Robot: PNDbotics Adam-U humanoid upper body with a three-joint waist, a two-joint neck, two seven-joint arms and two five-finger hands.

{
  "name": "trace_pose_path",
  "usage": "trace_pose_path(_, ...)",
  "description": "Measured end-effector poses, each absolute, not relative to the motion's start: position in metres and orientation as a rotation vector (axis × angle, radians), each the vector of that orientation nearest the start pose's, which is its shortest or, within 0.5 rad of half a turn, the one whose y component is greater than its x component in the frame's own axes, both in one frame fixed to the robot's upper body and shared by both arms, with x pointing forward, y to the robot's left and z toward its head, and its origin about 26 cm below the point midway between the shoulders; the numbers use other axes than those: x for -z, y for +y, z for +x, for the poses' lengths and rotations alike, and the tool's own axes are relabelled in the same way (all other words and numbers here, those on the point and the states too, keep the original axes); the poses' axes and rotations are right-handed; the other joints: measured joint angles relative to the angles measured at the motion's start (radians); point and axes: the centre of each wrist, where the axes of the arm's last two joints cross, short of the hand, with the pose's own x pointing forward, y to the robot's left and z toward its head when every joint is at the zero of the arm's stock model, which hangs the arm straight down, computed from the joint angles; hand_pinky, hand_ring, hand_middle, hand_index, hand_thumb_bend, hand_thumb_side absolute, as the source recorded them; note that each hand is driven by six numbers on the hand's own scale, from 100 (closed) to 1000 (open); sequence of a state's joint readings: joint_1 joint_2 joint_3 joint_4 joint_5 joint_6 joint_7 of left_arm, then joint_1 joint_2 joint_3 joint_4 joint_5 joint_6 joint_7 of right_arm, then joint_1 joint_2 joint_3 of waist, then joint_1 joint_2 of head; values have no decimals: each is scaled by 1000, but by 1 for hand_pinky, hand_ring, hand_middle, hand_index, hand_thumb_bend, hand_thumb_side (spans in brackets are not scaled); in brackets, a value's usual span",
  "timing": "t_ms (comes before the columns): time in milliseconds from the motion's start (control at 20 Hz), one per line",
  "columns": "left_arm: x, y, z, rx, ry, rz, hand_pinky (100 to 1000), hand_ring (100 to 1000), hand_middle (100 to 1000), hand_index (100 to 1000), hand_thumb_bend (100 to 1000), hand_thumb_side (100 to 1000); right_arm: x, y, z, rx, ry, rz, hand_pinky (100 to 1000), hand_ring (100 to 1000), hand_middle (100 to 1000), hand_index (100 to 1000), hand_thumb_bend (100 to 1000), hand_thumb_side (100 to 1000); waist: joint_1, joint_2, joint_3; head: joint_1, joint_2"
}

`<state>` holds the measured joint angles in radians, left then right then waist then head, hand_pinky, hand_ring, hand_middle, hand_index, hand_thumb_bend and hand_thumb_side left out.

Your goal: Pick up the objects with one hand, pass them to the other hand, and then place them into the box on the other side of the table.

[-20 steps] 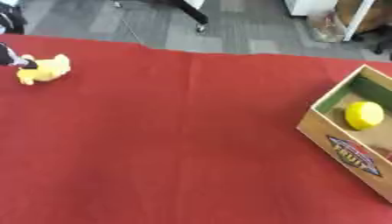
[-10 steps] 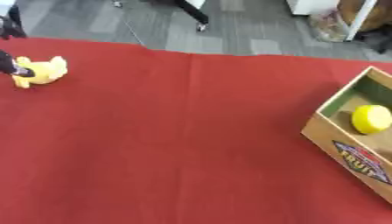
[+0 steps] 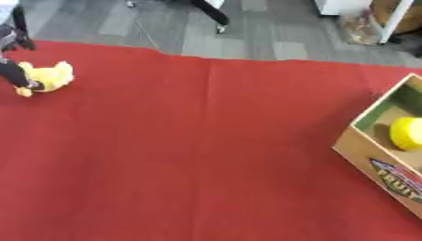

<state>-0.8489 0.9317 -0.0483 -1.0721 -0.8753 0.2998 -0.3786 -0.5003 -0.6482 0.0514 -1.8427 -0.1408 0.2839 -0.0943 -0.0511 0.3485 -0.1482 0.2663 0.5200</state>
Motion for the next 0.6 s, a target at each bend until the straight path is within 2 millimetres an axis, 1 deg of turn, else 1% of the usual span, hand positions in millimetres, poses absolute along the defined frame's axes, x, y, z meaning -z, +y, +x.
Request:
trace_pose_path(250,-306,458,402,824,-923,1447,790,790,747,763,622,100,-258,-293,332,-449,-2012,-393,928,823,885,960,100,561,-1,10,-6,1,-5)
trace_pose_path(350,-305,460,402,814,-914,1452,790,789,746,761,597,100,-258,-293,332,-449,-2012,-393,927,824,884,960,100,562,-2,15,-10,1,-6)
trace_pose_path(450,-305,462,402,803,-909,1455,790,792,749,761,607,100,-258,-293,333,-449,-2013,-392,927,825,887,960,100,563,-3,21,-14,1,-13)
trace_pose_path(600,-303,464,402,795,-892,1464,791,796,755,762,602,100,-258,-291,333,-446,-2016,-385,928,826,889,960,100,567,-3,30,-18,2,-15)
